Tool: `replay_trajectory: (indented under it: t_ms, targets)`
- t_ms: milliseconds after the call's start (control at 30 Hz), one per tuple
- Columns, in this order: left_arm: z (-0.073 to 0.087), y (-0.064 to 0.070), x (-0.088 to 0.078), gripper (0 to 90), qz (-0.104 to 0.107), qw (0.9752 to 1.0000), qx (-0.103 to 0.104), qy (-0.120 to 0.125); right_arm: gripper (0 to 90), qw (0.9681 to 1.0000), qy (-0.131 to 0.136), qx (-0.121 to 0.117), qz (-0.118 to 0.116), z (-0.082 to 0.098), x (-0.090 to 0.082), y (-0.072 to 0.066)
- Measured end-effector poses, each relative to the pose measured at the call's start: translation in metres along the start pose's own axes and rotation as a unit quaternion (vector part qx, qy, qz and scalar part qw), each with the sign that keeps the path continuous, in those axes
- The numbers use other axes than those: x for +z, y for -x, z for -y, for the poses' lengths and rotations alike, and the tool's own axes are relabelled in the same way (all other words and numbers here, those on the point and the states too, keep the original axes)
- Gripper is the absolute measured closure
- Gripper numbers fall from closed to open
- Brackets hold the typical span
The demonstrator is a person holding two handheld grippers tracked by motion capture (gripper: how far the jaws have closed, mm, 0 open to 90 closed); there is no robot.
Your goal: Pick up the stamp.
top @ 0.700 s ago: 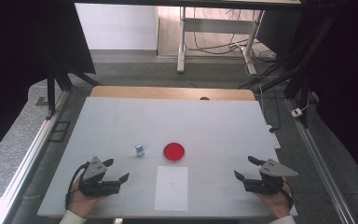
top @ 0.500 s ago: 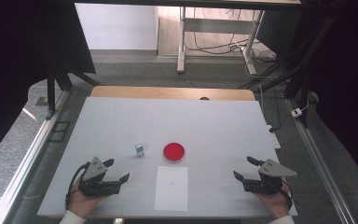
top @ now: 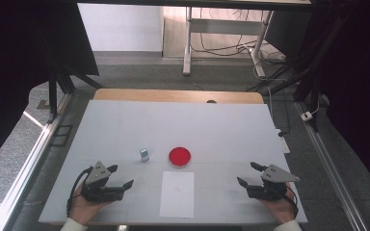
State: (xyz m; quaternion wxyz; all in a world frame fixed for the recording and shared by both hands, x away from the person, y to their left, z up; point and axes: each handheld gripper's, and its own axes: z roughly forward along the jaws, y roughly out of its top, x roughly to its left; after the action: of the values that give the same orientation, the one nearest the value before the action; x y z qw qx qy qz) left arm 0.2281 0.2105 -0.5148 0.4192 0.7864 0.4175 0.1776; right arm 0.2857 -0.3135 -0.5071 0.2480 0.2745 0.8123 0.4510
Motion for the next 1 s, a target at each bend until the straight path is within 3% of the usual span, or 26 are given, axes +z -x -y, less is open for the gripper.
replay_trajectory:
  t_ms: [367, 667, 1000]
  targets:
    - [0.000, -0.001, -0.006, 19.1, -0.004, 0.9999, -0.012, 0.011, 25.5, 1.0000, -0.005, 0.007, -0.001, 0.000, 0.003, 0.002]
    - [-0.010, -0.002, -0.011, 18.7, -0.010, 0.9999, -0.001, 0.011, 27.4, 0.9999, -0.009, 0.013, -0.004, 0.000, 0.001, 0.001]
    - [-0.027, -0.002, -0.003, 19.7, 0.001, 0.9999, 0.012, 0.007, 28.1, 0.9998, -0.006, 0.014, -0.010, -0.001, 0.001, 0.000]
